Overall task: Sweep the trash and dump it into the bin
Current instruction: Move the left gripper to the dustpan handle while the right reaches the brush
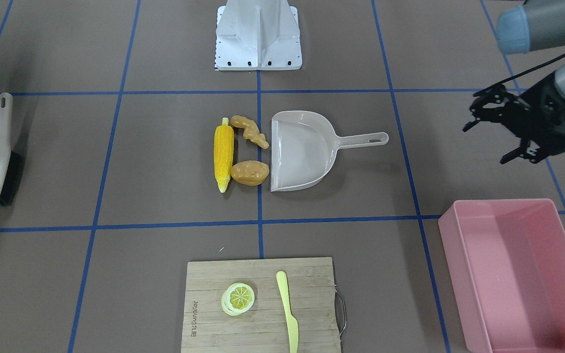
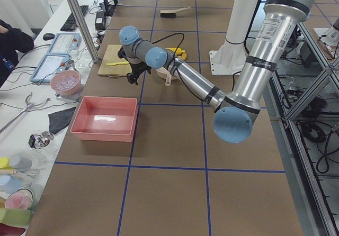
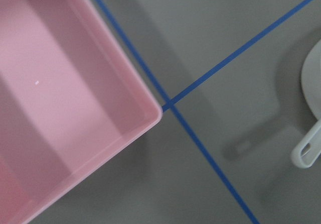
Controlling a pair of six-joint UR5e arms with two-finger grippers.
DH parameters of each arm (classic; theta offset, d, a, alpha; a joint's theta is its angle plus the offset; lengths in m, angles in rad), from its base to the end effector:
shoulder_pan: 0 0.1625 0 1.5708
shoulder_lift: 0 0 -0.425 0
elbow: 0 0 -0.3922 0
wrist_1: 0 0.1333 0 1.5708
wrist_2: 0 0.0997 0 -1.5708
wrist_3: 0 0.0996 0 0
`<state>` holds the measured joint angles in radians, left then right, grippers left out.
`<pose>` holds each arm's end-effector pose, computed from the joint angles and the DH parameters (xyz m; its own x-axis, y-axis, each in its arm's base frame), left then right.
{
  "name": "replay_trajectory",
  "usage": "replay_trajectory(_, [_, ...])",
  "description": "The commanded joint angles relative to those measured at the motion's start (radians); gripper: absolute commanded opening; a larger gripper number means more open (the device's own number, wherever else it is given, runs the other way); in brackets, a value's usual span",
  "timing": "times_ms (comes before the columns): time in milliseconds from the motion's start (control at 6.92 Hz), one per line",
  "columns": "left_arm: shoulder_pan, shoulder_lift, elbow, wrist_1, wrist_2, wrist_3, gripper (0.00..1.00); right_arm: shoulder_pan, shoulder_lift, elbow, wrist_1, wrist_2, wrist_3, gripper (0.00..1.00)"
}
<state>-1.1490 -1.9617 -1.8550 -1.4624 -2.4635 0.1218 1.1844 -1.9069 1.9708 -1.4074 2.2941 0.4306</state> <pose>0.1890 -0.5572 0.3095 0.3562 0.7271 -0.5869 -0.3916 0.6865 0.6127 -0.0752 -0.3637 0.5890 0.7332 -0.0056 0.6800 0.0673 0.9957 -0.0644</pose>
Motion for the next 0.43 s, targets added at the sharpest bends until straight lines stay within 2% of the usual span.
replay_trajectory(0, [0.146, -0.094, -0.059, -0.022, 0.198, -0.06, 0.98, -0.076, -0.001, -0.029, 0.118, -0.002, 0.13, 0.99])
replay_trajectory(144, [0.176, -0.089, -0.079, -0.082, 0.265, -0.065, 0.98, -0.122, -0.001, -0.053, 0.198, -0.018, 0.175, 0.99])
replay_trajectory(289, [0.178, -0.086, -0.075, -0.099, 0.264, -0.051, 0.98, -0.155, -0.001, -0.065, 0.22, -0.03, 0.192, 0.99])
